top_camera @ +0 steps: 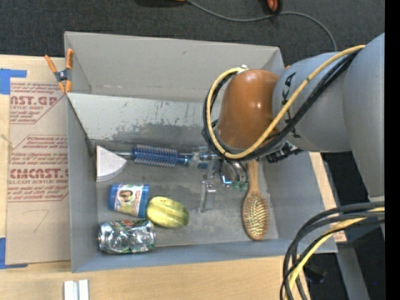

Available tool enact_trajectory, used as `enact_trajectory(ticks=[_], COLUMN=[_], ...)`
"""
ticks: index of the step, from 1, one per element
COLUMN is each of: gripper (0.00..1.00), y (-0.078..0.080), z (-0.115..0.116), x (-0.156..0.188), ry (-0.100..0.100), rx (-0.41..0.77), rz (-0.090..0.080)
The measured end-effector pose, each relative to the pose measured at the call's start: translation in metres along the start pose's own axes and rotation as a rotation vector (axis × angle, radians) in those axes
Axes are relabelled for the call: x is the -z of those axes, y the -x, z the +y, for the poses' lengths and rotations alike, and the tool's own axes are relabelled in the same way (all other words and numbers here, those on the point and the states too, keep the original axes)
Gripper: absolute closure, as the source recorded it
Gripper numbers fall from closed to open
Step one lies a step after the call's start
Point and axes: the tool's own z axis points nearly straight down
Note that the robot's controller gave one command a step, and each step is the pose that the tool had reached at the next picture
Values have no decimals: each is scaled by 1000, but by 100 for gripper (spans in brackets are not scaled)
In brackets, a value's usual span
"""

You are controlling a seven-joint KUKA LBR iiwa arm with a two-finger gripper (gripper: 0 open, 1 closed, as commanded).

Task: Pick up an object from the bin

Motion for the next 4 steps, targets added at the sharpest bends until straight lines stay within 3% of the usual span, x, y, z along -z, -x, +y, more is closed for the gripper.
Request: enact_trajectory(ticks=[1,2,3,4], gripper=[0,0,0,0], y=[2,-39,17,-45], z=[0,80,-38,64], x=[5,-61,-59,-60], ry=[0,2,1,10], rx=[-1,147,-23,-1], rz=[-7,-1,-15,-1])
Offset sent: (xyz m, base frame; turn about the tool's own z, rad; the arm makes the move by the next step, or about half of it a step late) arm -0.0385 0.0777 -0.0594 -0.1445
